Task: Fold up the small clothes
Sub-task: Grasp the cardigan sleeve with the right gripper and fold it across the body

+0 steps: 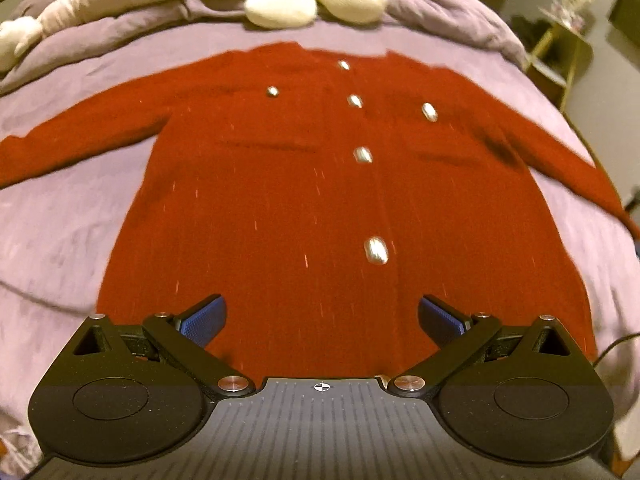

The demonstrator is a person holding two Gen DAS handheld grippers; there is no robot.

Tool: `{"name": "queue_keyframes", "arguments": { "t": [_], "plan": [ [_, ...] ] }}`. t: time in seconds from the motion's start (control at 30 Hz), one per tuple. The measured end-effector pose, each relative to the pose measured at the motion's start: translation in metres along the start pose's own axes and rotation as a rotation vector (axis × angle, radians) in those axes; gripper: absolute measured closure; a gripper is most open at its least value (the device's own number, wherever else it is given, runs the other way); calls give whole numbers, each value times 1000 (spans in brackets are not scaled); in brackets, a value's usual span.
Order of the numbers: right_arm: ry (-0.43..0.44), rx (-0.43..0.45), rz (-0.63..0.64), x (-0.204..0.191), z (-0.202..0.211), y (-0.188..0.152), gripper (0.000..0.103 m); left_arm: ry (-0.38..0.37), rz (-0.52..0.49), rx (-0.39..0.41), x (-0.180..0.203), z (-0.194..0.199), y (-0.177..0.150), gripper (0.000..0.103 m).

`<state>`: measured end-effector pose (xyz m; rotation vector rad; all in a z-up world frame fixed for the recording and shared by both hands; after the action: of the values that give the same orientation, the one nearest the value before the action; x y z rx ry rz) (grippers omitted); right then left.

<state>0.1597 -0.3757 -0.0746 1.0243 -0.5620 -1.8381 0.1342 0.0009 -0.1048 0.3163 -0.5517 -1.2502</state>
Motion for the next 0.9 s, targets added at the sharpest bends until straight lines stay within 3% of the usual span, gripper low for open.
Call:
{"name": "queue_keyframes", "arguments": {
  "t": [0.13, 0.27, 0.43, 0.53, 0.63, 0.7, 0.8, 0.9],
  "plan": [
    [-102, 60, -304, 93, -42, 37, 42, -21, 134, 54, -8, -24, 29, 0],
    [-171, 86, -526, 159, -74, 42, 44, -22, 188, 18, -12, -57, 41, 0],
    [-195, 123, -571, 181, -98, 42, 62, 10, 205, -37, -24, -86, 38, 0],
    [-242, 102, -530, 187, -111, 47, 87, -15, 232, -28, -30, -88, 37, 0],
    [-281, 75, -459, 184, -121, 60, 91, -59, 281, -31, -35, -91, 37, 0],
    [-345, 69, -324, 169, -118, 72, 93, -96, 328, -31, -41, -89, 39, 0],
    [-347, 133, -9, 99, -111, 97, 94, -150, 365, -35, -48, -86, 41, 0],
    [-185, 181, 267, -9, -112, 106, 94, -133, 345, -24, -48, -83, 50, 0]
  ]
}}
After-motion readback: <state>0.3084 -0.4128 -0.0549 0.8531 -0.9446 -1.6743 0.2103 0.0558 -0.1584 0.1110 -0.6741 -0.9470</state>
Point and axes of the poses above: each gripper's, at about its wrist camera, not at the fingertips, and z roughly against the way its jaws point, x to its right, y to its top, the point moved 9 cm from there along -z, roughly the way its jaws point, and after that the axes turned 10 degrees about z, right-handed, at the moved point
